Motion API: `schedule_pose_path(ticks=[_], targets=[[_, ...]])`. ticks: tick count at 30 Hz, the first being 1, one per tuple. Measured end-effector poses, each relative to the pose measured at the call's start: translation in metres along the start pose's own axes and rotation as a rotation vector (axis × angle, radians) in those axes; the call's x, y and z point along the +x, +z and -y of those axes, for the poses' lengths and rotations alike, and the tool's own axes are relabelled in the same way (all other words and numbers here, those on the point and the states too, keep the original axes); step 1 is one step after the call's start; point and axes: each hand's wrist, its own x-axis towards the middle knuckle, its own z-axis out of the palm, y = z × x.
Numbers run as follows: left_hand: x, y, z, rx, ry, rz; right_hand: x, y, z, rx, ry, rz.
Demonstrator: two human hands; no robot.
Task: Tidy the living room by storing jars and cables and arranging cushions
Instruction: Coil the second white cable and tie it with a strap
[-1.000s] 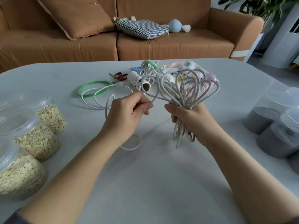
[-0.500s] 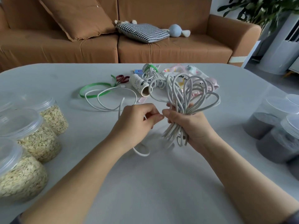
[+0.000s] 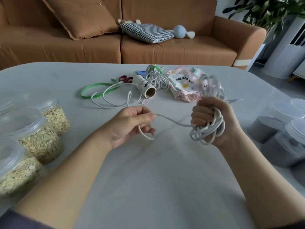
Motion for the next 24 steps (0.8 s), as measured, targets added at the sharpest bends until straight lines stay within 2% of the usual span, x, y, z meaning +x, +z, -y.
schedule_pose_path(ticks=[3,5,7,10,14,16,21,24], targets=[[-0.001,-0.007,-0.003,-0.101,0.08,-0.004,0.002,-0.005,-0.001,-0.162,0.363,0.219],[-0.002,-0.008,-0.006,0.038,0.197,-0.065,0.0,-0.004,-0.006,-0.273,0.423,0.242],[-0.003,-0.011,-0.008,0.29,0.353,-0.152,-0.004,0.005,-0.013,-0.392,0.409,0.181],[-0.004,-0.018,-0.006,0.562,0.52,-0.217,-0.007,0.01,-0.022,-0.526,0.26,0.047],[-0.001,-0.019,0.0,0.826,0.539,-0.28,-0.006,0.014,-0.035,-0.562,0.176,0.201],[0.0,-0.019,0.0,0.885,0.554,-0.327,-0.006,0.016,-0.041,-0.582,0.169,0.26],[-0.004,-0.022,-0.01,0.907,0.744,-0.423,-0.001,0.013,-0.044,-0.63,0.146,0.33],[-0.004,-0.032,-0.008,0.862,0.723,-0.503,0.0,0.008,-0.042,-0.545,0.151,0.41]])
